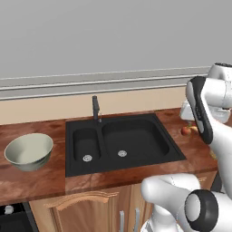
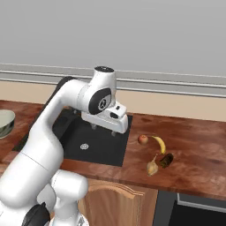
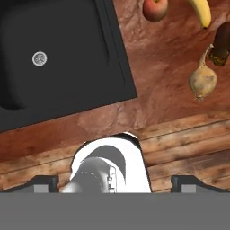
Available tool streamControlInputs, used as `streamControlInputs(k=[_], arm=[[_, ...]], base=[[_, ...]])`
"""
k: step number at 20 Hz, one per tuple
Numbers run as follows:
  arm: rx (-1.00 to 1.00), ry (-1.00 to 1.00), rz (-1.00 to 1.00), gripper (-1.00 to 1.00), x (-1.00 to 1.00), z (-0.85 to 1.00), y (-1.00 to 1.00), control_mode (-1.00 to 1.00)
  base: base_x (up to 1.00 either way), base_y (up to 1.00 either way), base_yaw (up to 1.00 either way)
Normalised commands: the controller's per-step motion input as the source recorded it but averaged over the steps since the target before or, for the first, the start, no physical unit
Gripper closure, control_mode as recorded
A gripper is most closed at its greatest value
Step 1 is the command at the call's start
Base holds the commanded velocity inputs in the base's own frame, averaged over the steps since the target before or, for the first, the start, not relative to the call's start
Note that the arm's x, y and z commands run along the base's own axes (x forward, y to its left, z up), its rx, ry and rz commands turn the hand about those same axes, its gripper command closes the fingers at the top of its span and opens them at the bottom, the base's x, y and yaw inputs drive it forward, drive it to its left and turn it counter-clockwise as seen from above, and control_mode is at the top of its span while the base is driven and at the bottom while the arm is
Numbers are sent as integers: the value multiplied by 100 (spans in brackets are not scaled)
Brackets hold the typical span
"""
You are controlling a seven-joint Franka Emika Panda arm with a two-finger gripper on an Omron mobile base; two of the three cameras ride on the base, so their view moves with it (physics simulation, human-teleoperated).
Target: There is a mixed pile of frozen fruits and vegetables on the counter. Locate all the frozen vegetables and place the items in a bowl on the counter. Take all the frozen fruits and defrost them in a running sink.
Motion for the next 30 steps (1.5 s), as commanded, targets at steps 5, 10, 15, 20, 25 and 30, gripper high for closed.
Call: streamControlInputs(k=[5, 10, 15, 20, 25, 30], arm=[[-9, 10, -5, -100, -16, -32, -74, -100], [-8, 13, -1, -100, -20, -32, -72, -100], [-6, 16, -6, -100, -11, -40, -49, -100], [-3, 2, -1, -100, 11, -34, -28, -100], [3, 2, -1, -100, 28, -22, -28, -100], [4, 4, -1, -100, 38, -23, -27, -100]], base=[[0, 0, 0], [0, 0, 0], [0, 0, 0], [0, 0, 0], [0, 0, 0], [0, 0, 0]])
